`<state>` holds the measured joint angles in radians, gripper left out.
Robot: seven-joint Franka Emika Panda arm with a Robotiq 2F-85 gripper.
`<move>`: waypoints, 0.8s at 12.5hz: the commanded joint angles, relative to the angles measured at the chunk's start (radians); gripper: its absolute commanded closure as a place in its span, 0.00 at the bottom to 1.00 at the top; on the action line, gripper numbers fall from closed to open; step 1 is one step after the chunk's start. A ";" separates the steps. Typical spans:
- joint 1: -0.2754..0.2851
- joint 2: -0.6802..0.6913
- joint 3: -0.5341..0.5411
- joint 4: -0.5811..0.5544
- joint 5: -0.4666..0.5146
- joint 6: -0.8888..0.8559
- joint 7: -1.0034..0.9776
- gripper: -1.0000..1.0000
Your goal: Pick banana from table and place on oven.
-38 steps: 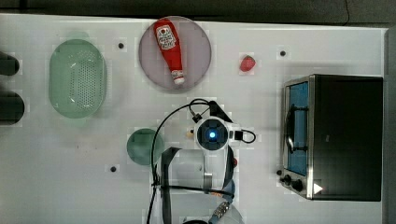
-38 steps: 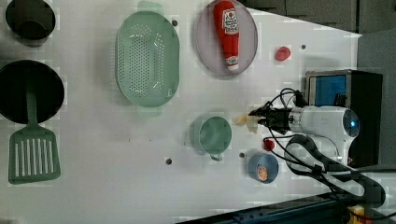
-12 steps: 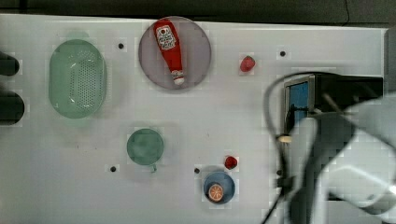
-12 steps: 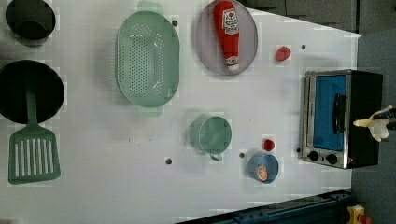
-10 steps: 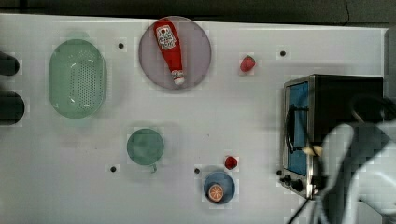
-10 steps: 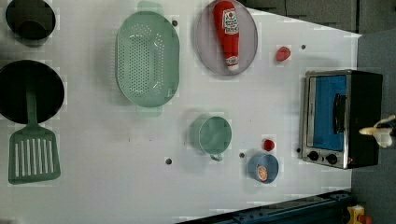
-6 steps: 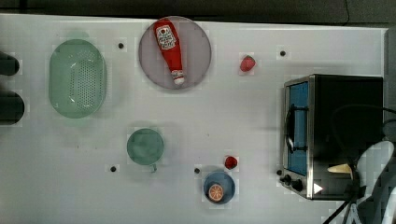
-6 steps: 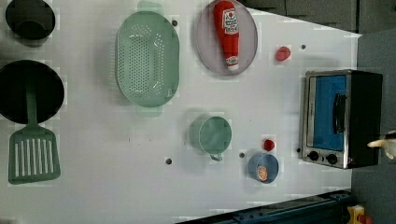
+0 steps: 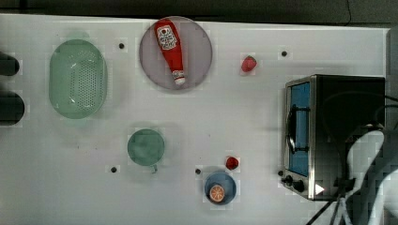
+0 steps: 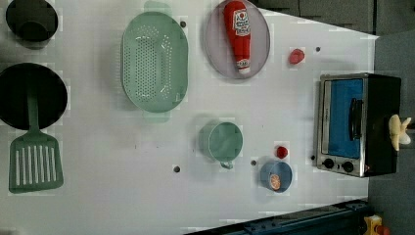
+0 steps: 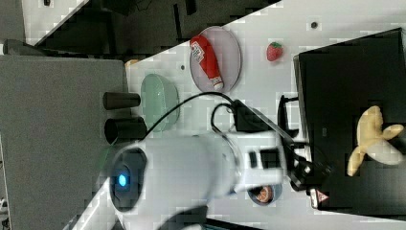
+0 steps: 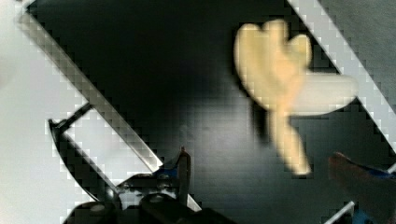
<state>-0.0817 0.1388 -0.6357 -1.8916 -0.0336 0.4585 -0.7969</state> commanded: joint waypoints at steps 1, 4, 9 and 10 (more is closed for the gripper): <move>0.032 -0.032 0.060 0.050 -0.008 -0.008 -0.041 0.00; 0.064 -0.114 0.135 0.095 -0.008 -0.115 0.095 0.00; 0.097 -0.296 0.369 0.089 -0.010 -0.398 0.628 0.00; 0.097 -0.323 0.421 0.088 -0.012 -0.433 0.707 0.00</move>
<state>-0.0102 -0.1378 -0.2400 -1.8291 -0.0448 0.0733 -0.3081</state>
